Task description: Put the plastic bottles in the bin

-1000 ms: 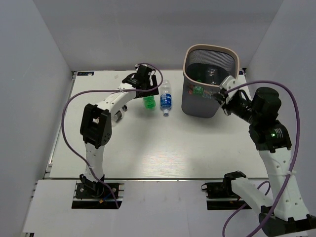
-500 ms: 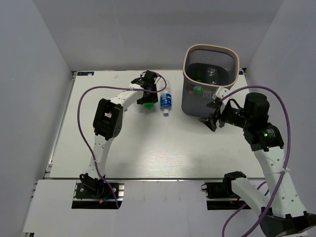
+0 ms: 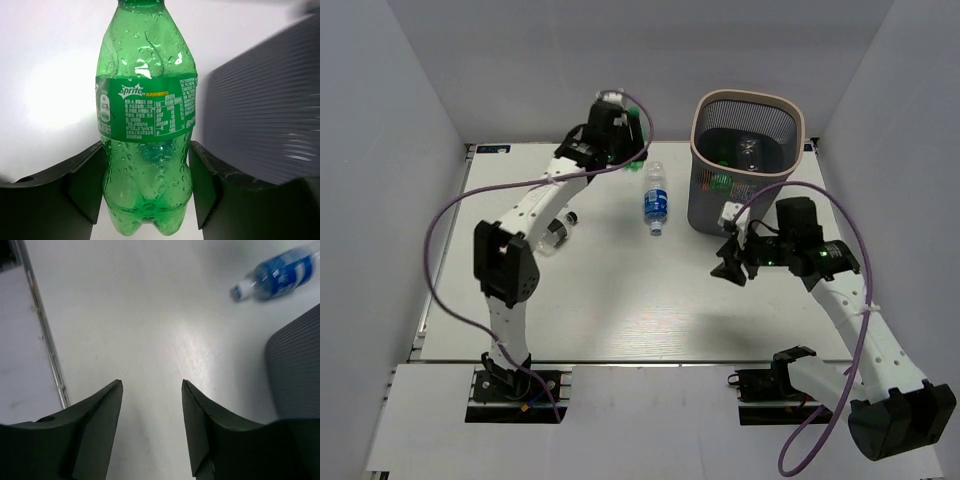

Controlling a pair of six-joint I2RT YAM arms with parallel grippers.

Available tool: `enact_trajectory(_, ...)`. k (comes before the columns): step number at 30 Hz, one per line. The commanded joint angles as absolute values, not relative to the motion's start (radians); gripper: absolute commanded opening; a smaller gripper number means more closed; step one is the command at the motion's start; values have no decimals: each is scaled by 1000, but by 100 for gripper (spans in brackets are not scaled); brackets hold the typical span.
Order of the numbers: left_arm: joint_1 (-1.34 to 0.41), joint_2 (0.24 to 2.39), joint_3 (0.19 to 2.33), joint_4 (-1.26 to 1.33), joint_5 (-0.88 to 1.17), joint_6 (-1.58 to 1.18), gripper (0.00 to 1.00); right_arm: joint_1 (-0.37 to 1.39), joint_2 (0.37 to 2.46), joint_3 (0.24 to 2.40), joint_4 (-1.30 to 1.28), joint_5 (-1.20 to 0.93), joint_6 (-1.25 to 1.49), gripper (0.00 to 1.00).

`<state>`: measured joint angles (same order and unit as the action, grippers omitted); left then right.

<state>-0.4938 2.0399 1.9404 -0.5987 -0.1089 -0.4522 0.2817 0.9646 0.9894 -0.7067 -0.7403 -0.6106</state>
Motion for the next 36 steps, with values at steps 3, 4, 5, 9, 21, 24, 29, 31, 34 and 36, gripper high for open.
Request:
enact_trajectory(3, -518, 1829, 1974, -165, 208, -455, 19, 324, 992, 894, -773, -647, -719, 34)
enact_trajectory(4, -518, 1829, 1974, -56, 292, -469, 19, 327, 1005, 884, -775, -637, -727, 0)
enact_trajectory(5, -528, 1829, 1986, -8, 334, -510, 19, 331, 1006, 853, -764, -627, -726, 0)
enact_trajectory(9, -552, 1928, 2075, 124, 472, -624, 21, 342, 1002, 799, -735, -575, -724, 0)
enact_trajectory(21, -641, 2246, 2388, 169, 508, -723, 98, 348, 985, 776, -669, -539, -675, 40)
enact_trajectory(24, -650, 2232, 2373, 178, 477, -723, 100, 345, 980, 770, -641, -540, -660, 90)
enact_trajectory(29, -650, 2201, 2439, 199, 437, -723, 100, 357, 1028, 773, -597, -572, -626, 90)
enact_trajectory(31, -650, 2172, 2439, 215, 427, -723, 100, 360, 1067, 801, -609, -613, -618, 90)
enact_trajectory(34, -641, 2048, 2346, 189, 399, -697, 100, 370, 1118, 836, -562, -614, -559, 70)
enact_trajectory(36, -630, 1952, 2225, 21, 341, -626, 100, 380, 1169, 874, -493, -576, -470, 6)
